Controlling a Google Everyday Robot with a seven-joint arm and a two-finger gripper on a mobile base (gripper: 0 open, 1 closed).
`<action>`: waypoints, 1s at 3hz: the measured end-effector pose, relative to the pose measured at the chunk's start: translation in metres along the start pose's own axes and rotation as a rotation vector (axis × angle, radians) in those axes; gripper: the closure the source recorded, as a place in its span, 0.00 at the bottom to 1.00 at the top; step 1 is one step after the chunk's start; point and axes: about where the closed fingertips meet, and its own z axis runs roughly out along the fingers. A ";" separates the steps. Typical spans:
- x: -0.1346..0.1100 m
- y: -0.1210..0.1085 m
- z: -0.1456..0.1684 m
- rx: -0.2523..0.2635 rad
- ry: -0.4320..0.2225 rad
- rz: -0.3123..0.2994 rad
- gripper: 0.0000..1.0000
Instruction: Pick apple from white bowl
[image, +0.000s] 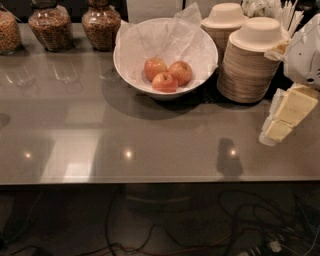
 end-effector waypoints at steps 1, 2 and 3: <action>-0.027 -0.036 0.016 0.100 -0.091 -0.035 0.00; -0.062 -0.074 0.029 0.172 -0.160 -0.095 0.00; -0.092 -0.111 0.044 0.210 -0.204 -0.154 0.00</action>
Offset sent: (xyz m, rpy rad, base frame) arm 0.1471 0.0749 0.0303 0.1188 -0.3489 0.1460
